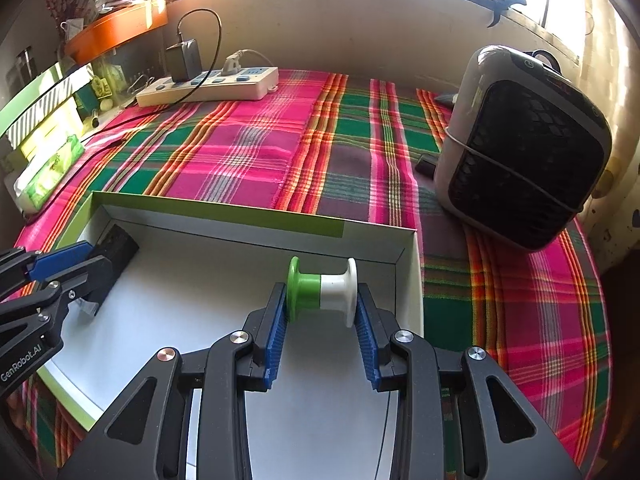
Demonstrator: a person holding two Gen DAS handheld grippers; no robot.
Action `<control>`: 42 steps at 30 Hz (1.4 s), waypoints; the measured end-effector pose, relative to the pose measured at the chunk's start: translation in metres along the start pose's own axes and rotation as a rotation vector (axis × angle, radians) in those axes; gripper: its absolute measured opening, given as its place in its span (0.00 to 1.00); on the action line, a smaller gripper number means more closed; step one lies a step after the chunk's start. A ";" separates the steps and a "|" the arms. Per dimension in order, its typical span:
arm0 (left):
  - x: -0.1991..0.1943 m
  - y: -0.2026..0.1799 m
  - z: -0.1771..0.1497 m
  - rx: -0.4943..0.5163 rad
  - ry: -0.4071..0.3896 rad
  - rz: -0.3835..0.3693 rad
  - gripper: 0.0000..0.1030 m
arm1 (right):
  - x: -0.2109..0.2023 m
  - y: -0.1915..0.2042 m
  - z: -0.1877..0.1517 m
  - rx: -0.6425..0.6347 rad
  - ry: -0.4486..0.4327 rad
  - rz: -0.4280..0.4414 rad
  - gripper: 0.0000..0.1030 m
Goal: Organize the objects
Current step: 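Carry the spool and flashlight into the box with both grippers, then open both grippers to release the spool and flashlight in the box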
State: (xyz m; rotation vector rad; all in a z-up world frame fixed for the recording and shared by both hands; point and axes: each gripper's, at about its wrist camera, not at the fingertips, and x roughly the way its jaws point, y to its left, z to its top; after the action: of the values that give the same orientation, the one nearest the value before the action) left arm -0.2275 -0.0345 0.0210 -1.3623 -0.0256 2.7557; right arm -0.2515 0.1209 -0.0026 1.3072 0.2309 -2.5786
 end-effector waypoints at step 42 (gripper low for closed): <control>0.003 -0.003 -0.002 0.010 0.004 0.016 0.29 | 0.001 0.005 0.001 0.008 -0.020 0.003 0.47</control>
State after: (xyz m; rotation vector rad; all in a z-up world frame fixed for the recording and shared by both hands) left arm -0.2282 -0.0313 0.0175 -1.3716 -0.0004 2.7616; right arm -0.2509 0.1160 -0.0029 1.2834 0.2145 -2.5914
